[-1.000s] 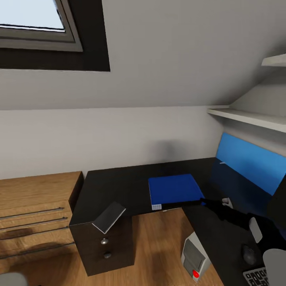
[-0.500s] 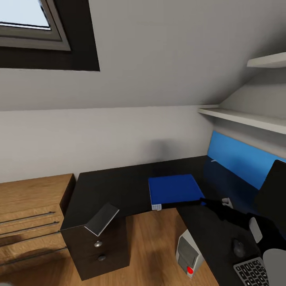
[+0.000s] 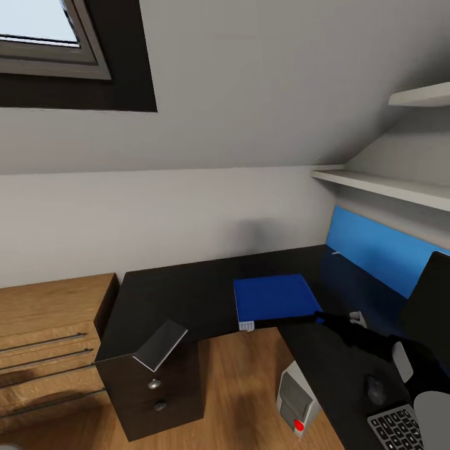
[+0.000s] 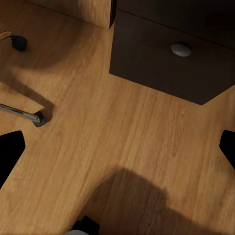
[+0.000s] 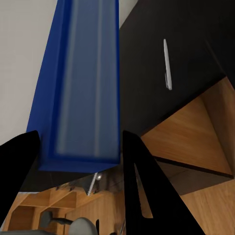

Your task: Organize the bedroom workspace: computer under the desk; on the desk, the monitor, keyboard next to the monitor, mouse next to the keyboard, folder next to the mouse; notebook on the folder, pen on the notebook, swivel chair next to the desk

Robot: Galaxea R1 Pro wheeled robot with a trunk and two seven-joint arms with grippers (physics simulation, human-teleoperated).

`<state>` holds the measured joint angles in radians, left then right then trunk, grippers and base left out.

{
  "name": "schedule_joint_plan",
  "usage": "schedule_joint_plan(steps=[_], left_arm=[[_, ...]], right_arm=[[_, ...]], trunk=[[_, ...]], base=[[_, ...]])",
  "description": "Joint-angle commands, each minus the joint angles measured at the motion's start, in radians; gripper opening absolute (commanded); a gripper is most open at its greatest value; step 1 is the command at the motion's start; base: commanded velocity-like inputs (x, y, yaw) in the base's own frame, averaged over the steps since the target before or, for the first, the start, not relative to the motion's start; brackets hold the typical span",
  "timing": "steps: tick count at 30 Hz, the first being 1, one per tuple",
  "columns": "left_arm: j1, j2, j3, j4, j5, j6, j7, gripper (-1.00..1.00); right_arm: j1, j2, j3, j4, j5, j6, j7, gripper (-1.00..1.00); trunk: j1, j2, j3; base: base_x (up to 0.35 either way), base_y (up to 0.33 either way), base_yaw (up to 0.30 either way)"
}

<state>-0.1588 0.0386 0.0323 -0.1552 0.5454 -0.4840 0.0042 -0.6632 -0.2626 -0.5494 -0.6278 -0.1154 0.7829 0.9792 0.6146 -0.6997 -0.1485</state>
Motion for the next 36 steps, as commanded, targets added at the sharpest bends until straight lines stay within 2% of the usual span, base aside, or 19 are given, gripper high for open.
schedule_joint_plan(steps=[1, 10, 15, 18, 28, 29, 31, 34, 36], left_arm=[[-0.001, 0.000, 0.003, 0.000, -0.003, -0.002, 0.000, 1.00], [-0.001, 0.000, 0.003, 0.000, -0.003, -0.002, 0.000, 1.00], [-0.001, 0.000, 0.003, 0.000, -0.003, -0.002, 0.000, 1.00], [-0.001, 0.000, 0.003, 0.000, -0.003, -0.002, 0.000, 1.00], [-0.001, 0.000, 0.003, 0.000, -0.003, -0.002, 0.000, 1.00], [-0.001, 0.000, 0.003, 0.000, -0.003, -0.002, 0.000, 1.00], [-0.001, 0.000, 0.003, 0.000, -0.003, -0.002, 0.000, 1.00], [-0.001, 0.000, 0.003, 0.000, -0.003, -0.002, 0.000, 1.00], [-0.001, 0.000, 0.003, 0.000, -0.003, -0.002, 0.000, 1.00]], right_arm=[[-0.001, 0.000, -0.002, 0.000, -0.003, 0.006, 0.001, -1.00], [-0.001, 0.005, -0.001, 0.000, -0.001, 0.003, -0.004, -1.00], [-0.001, 0.027, -0.002, -0.001, -0.002, 0.002, -0.007, -1.00], [-0.001, 0.055, -0.003, -0.001, -0.003, 0.002, -0.022, -1.00], [-0.001, 0.087, -0.012, -0.004, -0.004, -0.038, -0.103, -1.00], [-0.001, 0.094, -0.022, -0.004, -0.004, -0.048, -0.118, -1.00], [-0.001, 0.114, -0.067, -0.006, -0.004, -0.066, -0.145, -1.00], [-0.001, 0.153, -0.171, -0.020, -0.003, -0.108, -0.200, -1.00], [-0.001, 0.170, -0.198, -0.028, -0.003, -0.140, -0.223, -1.00]], trunk=[[0.000, -0.001, -0.002], [0.000, -0.001, -0.002], [0.000, -0.001, -0.002], [0.000, -0.001, -0.002], [0.000, -0.001, -0.002], [0.000, -0.001, -0.002], [0.000, -0.001, -0.002], [0.000, -0.001, -0.002], [0.000, -0.001, -0.002]], base=[[0.000, 0.000, 0.000], [0.000, 0.000, 0.000], [0.000, 0.000, 0.000], [0.000, 0.000, 0.000], [0.000, 0.000, 0.000], [0.000, 0.000, 0.000], [0.000, 0.000, 0.000], [0.000, 0.000, 0.000], [0.000, 0.000, 0.000]])
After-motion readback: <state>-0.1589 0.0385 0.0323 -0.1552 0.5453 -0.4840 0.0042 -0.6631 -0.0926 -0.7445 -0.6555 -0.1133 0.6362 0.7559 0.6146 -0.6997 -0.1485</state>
